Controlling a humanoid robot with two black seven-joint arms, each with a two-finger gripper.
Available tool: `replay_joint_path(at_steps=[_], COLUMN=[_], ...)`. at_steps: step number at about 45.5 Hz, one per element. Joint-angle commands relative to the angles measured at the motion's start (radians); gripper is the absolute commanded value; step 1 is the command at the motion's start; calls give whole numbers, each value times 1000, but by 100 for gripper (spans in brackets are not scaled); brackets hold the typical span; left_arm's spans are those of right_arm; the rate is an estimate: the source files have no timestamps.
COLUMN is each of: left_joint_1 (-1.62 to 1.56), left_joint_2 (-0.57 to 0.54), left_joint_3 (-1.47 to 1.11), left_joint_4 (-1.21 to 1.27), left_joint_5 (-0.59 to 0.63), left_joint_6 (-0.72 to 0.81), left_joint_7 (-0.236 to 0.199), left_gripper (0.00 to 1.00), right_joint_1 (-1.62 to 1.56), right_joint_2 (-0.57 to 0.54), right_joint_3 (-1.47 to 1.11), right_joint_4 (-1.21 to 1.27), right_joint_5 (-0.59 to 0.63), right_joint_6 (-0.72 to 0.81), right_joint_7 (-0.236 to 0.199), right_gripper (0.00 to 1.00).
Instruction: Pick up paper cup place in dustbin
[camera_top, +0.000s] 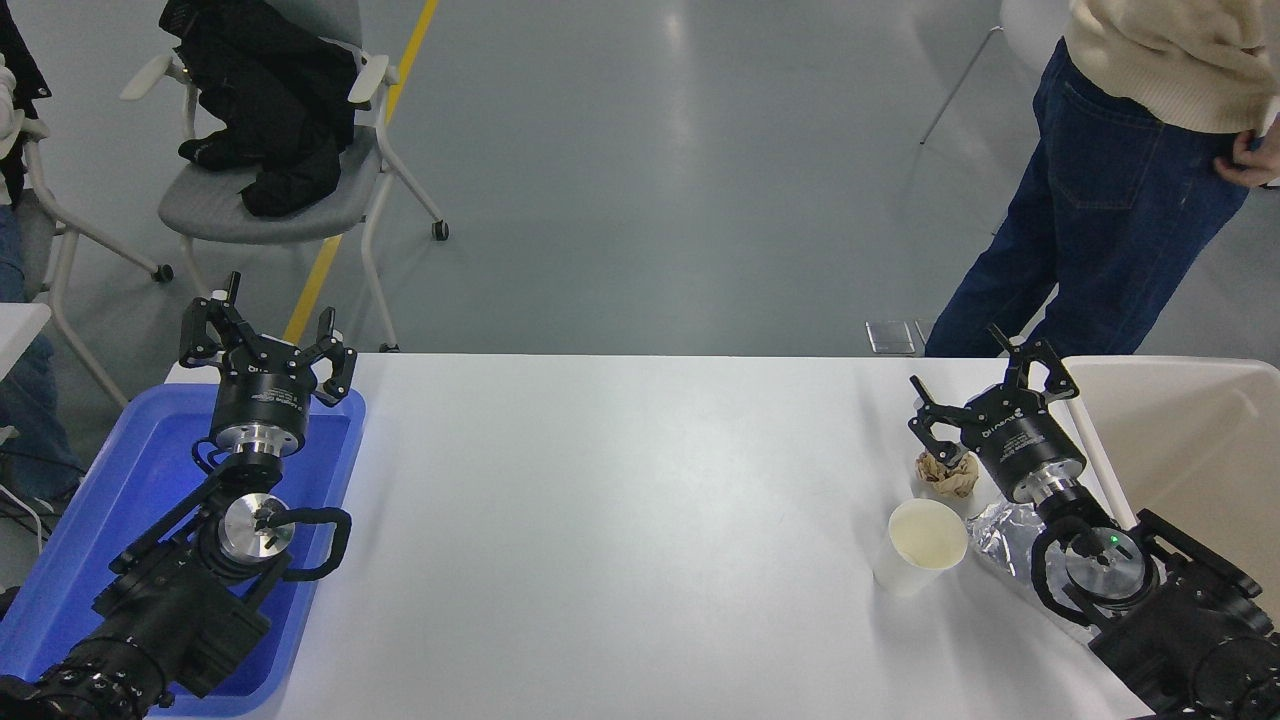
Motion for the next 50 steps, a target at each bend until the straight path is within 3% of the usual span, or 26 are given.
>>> replay_joint_path(at_steps=[1,19,25,36,50], left_joint_1=[0,0,0,0,0], left_joint_2=[0,2,2,2,2], left_joint_3=[0,2,2,2,2], left_joint_4=[-1,1,-1,-1,-1], left_joint_5=[0,0,0,0,0], left_joint_6=[0,0,0,0,0], left_joint_7=[0,0,0,-2,0], left_gripper=[99,99,99,99,99], right_joint_1=[0,37,66,138,498], right_joint_2=[1,-14,-115,-363,-581], right_joint_3=[0,-78,-123,-143,-621], right_joint_4=[2,74,225,573,667], right_joint_5=[-3,-29,-121,-440,-486], right_joint_6=[0,0,-9,-80,-74], right_joint_7=[0,0,0,-15,-25], right_gripper=[100,100,100,100,100])
